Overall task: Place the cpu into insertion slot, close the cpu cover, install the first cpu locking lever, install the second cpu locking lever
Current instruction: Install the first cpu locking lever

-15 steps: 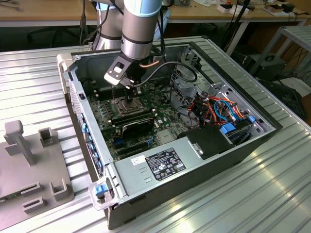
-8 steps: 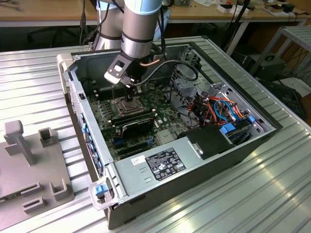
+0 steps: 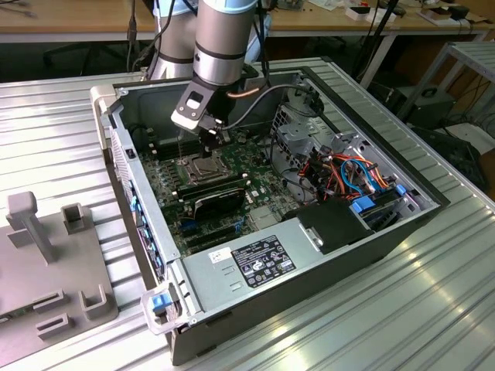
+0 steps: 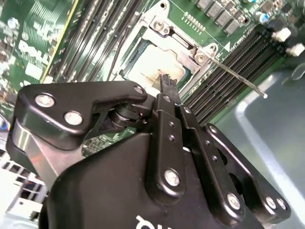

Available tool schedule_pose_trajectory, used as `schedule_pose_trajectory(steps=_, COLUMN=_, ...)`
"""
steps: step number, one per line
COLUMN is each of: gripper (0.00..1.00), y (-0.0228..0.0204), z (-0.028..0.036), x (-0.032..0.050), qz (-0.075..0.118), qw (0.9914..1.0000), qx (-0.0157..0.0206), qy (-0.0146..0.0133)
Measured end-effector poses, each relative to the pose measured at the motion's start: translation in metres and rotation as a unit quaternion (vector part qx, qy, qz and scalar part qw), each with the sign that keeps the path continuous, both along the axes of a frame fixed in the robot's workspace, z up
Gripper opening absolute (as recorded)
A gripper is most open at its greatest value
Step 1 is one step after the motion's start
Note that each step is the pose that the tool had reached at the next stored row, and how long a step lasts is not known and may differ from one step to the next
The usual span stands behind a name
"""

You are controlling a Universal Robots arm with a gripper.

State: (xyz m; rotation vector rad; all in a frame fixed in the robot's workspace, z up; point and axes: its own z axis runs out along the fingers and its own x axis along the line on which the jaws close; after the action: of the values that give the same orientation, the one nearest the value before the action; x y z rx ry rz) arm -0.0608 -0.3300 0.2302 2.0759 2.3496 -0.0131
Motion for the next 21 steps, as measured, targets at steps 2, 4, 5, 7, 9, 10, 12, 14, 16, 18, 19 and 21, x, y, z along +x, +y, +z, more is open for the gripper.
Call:
schedule_pose_trajectory(steps=2, gripper=0.11, y=0.0, z=0.0, x=0.0, qz=0.031, qw=0.99953, qx=0.0, qy=0.0003)
schedule_pose_trajectory(steps=4, gripper=0.11, y=-0.0001, z=0.0008, x=0.0, qz=0.043, qw=0.99908, qx=-0.0002, qy=0.0003)
schedule_pose_trajectory(steps=5, gripper=0.11, y=0.0, z=0.0023, x=-0.0001, qz=0.044, qw=0.99901, qx=-0.0002, qy=0.0003)
schedule_pose_trajectory(steps=7, gripper=0.11, y=0.0001, z=0.0052, x=-0.0003, qz=0.046, qw=0.99894, qx=0.0, qy=0.0002)
schedule_pose_trajectory(steps=9, gripper=0.11, y=0.0002, z=0.0132, x=-0.0007, qz=0.05, qw=0.99876, qx=-0.0001, qy=0.0001)
schedule_pose_trajectory(steps=10, gripper=0.11, y=0.0002, z=0.0136, x=-0.0007, qz=0.057, qw=0.99837, qx=0.0, qy=0.0)
schedule_pose_trajectory(steps=12, gripper=0.11, y=0.0002, z=0.0135, x=-0.0007, qz=0.075, qw=0.99715, qx=0.0001, qy=-0.0001)
schedule_pose_trajectory(steps=14, gripper=0.11, y=0.0001, z=0.0136, x=-0.0007, qz=0.1, qw=0.99495, qx=-0.0001, qy=0.0)
schedule_pose_trajectory(steps=16, gripper=0.11, y=0.0001, z=0.0136, x=-0.0007, qz=0.117, qw=0.99318, qx=-0.0001, qy=0.0)
schedule_pose_trajectory(steps=18, gripper=0.11, y=0.0001, z=0.0136, x=-0.0007, qz=0.135, qw=0.99081, qx=-0.0001, qy=0.0)
schedule_pose_trajectory(steps=19, gripper=0.11, y=0.0001, z=0.0135, x=-0.0007, qz=0.151, qw=0.98855, qx=-0.0001, qy=0.0)
schedule_pose_trajectory(steps=21, gripper=0.11, y=0.0001, z=0.0133, x=-0.0007, qz=0.172, qw=0.98512, qx=-0.0001, qy=0.0)
